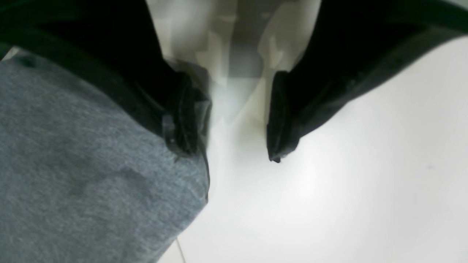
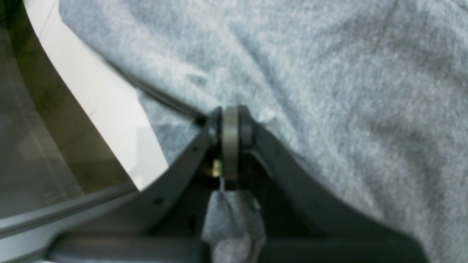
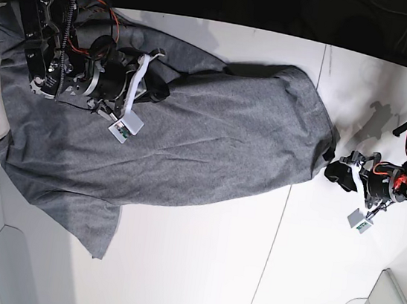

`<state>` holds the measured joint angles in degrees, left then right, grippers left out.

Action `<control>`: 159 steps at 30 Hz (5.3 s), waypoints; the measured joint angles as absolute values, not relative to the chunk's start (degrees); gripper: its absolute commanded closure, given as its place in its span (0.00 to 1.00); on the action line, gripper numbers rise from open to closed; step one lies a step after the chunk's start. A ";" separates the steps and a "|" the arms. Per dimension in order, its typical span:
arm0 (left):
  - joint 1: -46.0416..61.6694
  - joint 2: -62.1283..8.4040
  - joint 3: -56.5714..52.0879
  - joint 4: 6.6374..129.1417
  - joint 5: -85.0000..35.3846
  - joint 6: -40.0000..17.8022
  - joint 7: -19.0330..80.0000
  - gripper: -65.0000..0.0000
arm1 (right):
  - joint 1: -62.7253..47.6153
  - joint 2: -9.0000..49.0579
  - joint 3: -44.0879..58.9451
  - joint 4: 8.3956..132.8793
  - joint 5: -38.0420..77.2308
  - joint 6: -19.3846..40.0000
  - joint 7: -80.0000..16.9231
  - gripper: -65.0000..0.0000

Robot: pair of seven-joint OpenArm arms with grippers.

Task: Layout the t-shirt on the table in an organized manner, then fold the t-shirt properly
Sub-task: 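Grasp the shirt edge with the left gripper and pull it outward, then drag the shirt body with the right gripper to flatten it, then grasp the shirt corner with the left gripper and pull it outward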

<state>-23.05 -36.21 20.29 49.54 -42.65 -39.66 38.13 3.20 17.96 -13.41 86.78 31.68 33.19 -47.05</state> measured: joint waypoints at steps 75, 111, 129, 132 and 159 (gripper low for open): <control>-43.90 -26.30 17.52 50.28 -28.51 -39.66 28.97 1.00 | 5.21 2.74 -24.25 67.77 23.22 33.63 -39.03 1.00; -46.30 -18.55 17.61 50.24 -26.09 -34.09 31.31 0.43 | 1.56 7.77 -29.71 85.49 26.02 33.61 -45.84 1.00; -25.17 -33.12 17.63 52.31 -50.17 -39.46 45.25 0.44 | 12.62 5.04 -6.94 81.25 17.67 31.24 -40.36 1.00; -20.18 -33.10 17.65 57.71 -49.34 -39.48 47.22 0.44 | 13.56 5.10 -4.27 78.72 17.37 31.07 -40.29 1.00; -9.52 -32.36 17.65 66.76 -27.18 -39.64 31.55 0.44 | 12.88 5.72 -3.99 76.38 17.10 31.05 -40.53 1.00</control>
